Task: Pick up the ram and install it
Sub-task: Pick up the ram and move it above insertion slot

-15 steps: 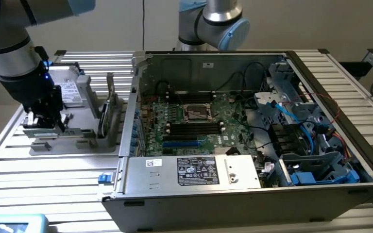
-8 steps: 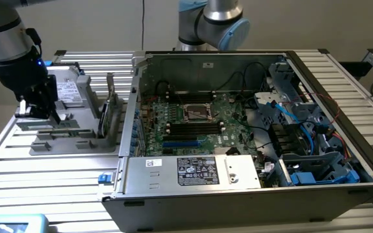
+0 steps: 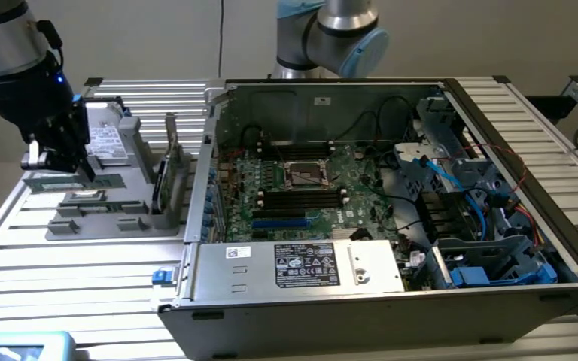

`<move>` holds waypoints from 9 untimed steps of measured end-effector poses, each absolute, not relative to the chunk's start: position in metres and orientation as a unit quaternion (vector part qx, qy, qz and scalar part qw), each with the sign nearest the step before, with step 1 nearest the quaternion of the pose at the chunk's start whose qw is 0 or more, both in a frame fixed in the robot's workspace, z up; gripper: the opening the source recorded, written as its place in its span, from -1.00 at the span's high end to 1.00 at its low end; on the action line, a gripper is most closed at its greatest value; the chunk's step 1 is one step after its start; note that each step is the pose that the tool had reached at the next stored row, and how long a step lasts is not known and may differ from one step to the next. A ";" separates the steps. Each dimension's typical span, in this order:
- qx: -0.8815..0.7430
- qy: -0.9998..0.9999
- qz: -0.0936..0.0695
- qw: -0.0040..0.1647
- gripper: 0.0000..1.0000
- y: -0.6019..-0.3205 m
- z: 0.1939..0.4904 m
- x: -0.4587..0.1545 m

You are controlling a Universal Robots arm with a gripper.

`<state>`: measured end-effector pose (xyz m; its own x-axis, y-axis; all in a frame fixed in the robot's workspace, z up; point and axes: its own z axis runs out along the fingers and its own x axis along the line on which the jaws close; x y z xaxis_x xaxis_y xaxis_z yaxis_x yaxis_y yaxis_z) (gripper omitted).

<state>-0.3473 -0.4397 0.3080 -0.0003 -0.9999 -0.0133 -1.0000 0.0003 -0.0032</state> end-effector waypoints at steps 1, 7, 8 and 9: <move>-0.707 0.707 0.004 0.007 0.76 -0.440 0.312 -0.345; -0.707 0.707 0.006 0.008 0.76 -0.443 0.336 -0.326; -0.707 0.707 0.007 0.009 0.76 -0.443 0.340 -0.323; -0.707 0.707 0.007 0.009 0.76 -0.444 0.344 -0.320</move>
<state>-0.3199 -0.4437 0.3436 0.0000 -0.9997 -0.0228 -1.0000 0.0001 -0.0032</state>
